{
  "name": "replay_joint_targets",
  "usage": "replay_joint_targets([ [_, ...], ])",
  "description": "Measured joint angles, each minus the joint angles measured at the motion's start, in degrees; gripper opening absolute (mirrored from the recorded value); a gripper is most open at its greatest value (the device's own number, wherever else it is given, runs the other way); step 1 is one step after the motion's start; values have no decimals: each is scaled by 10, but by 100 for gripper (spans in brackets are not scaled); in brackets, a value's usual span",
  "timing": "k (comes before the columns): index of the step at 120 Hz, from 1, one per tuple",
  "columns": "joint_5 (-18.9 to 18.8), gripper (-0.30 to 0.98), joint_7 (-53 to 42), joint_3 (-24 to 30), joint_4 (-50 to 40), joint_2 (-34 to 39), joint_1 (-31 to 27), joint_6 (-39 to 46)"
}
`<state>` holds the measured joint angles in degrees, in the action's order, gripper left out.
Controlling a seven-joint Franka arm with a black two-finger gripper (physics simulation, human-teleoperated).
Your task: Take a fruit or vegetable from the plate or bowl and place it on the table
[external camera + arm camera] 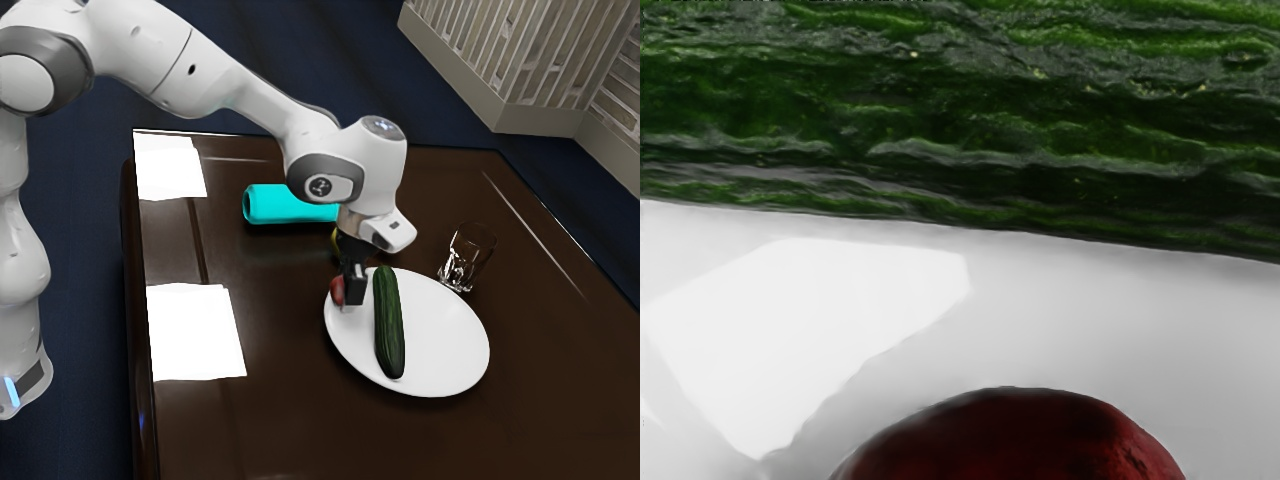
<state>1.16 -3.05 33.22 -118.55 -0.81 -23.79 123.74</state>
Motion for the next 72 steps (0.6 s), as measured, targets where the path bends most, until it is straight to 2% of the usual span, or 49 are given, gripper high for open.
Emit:
replay_joint_targets([
  [18,-13,46,1,-1,5,-1,0,-2],
  [29,-19,40,2,0,19,-1,1,-8],
  [56,-23,39,7,4,71,-2,14,-51],
  [72,-22,38,9,3,82,-14,68,-62],
])
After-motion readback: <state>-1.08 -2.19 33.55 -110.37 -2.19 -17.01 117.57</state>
